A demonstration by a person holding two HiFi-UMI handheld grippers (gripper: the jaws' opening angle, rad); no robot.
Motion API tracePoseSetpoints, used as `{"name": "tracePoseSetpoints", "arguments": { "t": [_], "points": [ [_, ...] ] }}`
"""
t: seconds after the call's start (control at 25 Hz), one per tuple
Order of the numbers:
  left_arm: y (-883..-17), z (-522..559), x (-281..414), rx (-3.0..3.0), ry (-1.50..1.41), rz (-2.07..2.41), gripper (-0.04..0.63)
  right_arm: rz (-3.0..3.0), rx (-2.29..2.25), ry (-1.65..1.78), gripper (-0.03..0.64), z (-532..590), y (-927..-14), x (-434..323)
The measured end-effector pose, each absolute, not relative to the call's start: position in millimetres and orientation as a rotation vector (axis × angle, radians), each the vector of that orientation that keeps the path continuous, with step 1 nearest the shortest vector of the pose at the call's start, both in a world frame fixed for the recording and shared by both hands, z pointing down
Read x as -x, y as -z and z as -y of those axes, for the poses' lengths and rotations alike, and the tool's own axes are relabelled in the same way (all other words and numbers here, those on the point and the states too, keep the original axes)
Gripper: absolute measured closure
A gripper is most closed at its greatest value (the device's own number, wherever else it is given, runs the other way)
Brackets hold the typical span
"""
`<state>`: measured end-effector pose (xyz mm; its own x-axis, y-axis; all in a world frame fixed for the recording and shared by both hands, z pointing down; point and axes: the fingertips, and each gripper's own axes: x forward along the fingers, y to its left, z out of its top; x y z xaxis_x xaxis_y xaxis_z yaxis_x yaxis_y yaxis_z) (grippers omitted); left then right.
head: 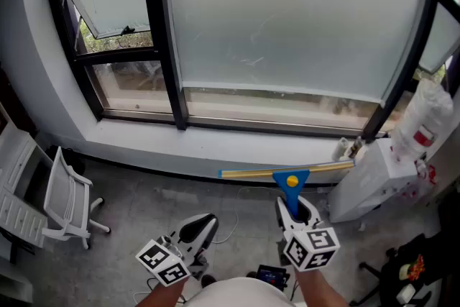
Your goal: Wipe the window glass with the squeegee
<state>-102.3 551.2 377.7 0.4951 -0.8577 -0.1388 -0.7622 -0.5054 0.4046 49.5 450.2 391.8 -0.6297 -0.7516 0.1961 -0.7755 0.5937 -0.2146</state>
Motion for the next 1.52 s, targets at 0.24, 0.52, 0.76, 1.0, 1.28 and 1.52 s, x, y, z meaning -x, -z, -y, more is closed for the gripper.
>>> {"name": "tracePoseSetpoints", "arguments": {
  "t": [0.24, 0.52, 0.76, 1.0, 1.28, 1.52],
  "points": [
    [-377.1, -551.9, 106.8, -2.451, 0.484, 1.348, 0.548, 2.719, -1.305, -0.421, 0.494, -451.5, -393.6, -47.7],
    [-382.9, -555.1, 124.4, -2.431, 0.476, 1.378, 0.548, 2.705, -1.303, -0.441, 0.494, -452.9, -398.2, -41.9],
    [-381.5, -554.0, 157.9, -2.424, 0.467, 1.418, 0.548, 2.727, -1.304, -0.541, 0.494, -446.6, -394.8, -22.5],
    [-384.0, -552.4, 192.9, -2.421, 0.448, 1.419, 0.548, 2.76, -1.312, -0.604, 0.494, -440.7, -391.9, 8.2],
    [-386.6, -546.2, 219.6, -2.424, 0.442, 1.397, 0.548, 2.756, -1.34, -0.59, 0.494, -435.9, -391.8, 34.9],
    [-384.1, -534.5, 234.9, -2.434, 0.437, 1.38, 0.548, 2.733, -1.366, -0.573, 0.494, -425.7, -390.8, 51.1]
  ]
}}
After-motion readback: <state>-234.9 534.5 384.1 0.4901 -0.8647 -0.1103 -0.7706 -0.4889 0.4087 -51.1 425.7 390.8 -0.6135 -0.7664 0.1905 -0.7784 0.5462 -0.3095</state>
